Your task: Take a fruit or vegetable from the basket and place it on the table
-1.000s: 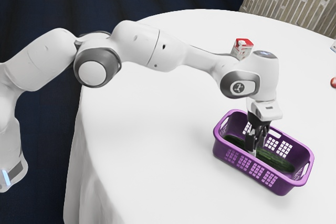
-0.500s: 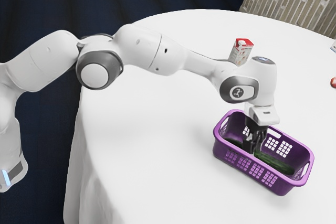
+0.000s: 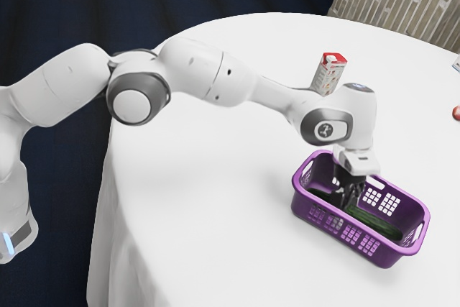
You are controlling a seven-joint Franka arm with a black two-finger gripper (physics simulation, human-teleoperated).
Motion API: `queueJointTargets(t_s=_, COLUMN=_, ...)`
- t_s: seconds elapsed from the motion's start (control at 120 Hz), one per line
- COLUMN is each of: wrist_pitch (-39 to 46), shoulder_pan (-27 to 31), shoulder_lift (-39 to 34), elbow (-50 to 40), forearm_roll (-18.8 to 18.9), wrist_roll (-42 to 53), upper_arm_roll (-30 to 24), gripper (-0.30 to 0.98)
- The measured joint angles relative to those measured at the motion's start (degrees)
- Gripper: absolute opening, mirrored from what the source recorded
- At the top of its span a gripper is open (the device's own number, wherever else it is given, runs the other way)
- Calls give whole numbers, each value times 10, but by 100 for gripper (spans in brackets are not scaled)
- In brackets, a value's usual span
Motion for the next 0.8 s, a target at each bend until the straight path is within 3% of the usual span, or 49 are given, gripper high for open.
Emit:
queueJointTargets(t_s=0.142, wrist_pitch=-2, shoulder_pan=2, shoulder_lift=-5, elbow=-1, forearm_roll=-4, wrist_roll=0, upper_arm_roll=0, gripper=70)
queueJointTargets(t_s=0.25, wrist_pitch=-5, shoulder_pan=5, shoulder_lift=-13, elbow=-2, forearm_roll=-7, wrist_roll=1, upper_arm_roll=-1, gripper=35)
queueJointTargets(t_s=0.333, wrist_pitch=-5, shoulder_pan=7, shoulder_lift=-16, elbow=-2, forearm_roll=-6, wrist_roll=1, upper_arm_roll=0, gripper=19)
queueJointTargets(t_s=0.392, wrist_pitch=-4, shoulder_pan=7, shoulder_lift=-15, elbow=-2, forearm_roll=-6, wrist_roll=1, upper_arm_roll=0, gripper=19)
queueJointTargets(t_s=0.517, wrist_pitch=-5, shoulder_pan=5, shoulder_lift=-13, elbow=-2, forearm_roll=-8, wrist_roll=0, upper_arm_roll=0, gripper=32)
queueJointTargets(t_s=0.683, wrist_pitch=-7, shoulder_pan=6, shoulder_lift=-13, elbow=-2, forearm_roll=-10, wrist_roll=5, upper_arm_roll=-1, gripper=34)
queueJointTargets(t_s=0.725, wrist_pitch=-6, shoulder_pan=7, shoulder_lift=-15, elbow=-2, forearm_roll=-8, wrist_roll=4, upper_arm_roll=-1, gripper=22)
queueJointTargets(t_s=0.8, wrist_pitch=-1, shoulder_pan=9, shoulder_lift=-22, elbow=-3, forearm_roll=1, wrist_roll=-1, upper_arm_roll=1, gripper=-12)
